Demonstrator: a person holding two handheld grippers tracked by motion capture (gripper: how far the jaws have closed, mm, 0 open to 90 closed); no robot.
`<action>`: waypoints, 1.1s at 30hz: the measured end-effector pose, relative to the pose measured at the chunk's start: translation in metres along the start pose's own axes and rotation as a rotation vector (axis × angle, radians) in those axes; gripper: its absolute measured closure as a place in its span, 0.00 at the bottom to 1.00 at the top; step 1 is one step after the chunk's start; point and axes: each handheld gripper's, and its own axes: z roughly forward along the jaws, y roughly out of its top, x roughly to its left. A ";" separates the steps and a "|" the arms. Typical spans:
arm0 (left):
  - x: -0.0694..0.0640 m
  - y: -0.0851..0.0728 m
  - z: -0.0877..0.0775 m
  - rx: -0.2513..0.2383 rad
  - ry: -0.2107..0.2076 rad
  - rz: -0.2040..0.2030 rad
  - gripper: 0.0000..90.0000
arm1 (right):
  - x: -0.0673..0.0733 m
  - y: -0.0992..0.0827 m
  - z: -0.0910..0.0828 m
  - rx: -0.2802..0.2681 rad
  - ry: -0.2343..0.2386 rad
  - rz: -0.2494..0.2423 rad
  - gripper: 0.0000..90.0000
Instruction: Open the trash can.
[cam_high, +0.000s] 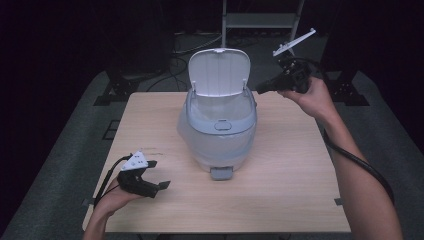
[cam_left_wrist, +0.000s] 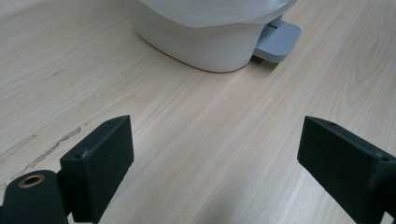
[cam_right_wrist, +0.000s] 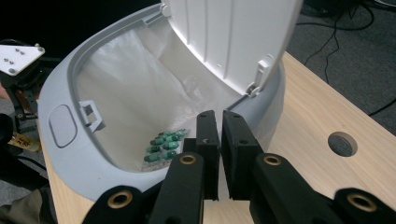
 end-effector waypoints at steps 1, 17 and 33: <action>0.000 0.000 0.000 -0.001 0.000 -0.001 0.11 | -0.001 0.000 0.000 0.001 0.000 0.005 0.94; 0.002 0.000 -0.002 -0.007 0.004 -0.004 0.11 | -0.022 0.015 -0.002 -0.003 -0.047 0.045 0.94; 0.003 -0.001 -0.004 -0.013 0.008 -0.007 0.11 | -0.038 0.036 -0.005 -0.026 -0.082 0.078 0.94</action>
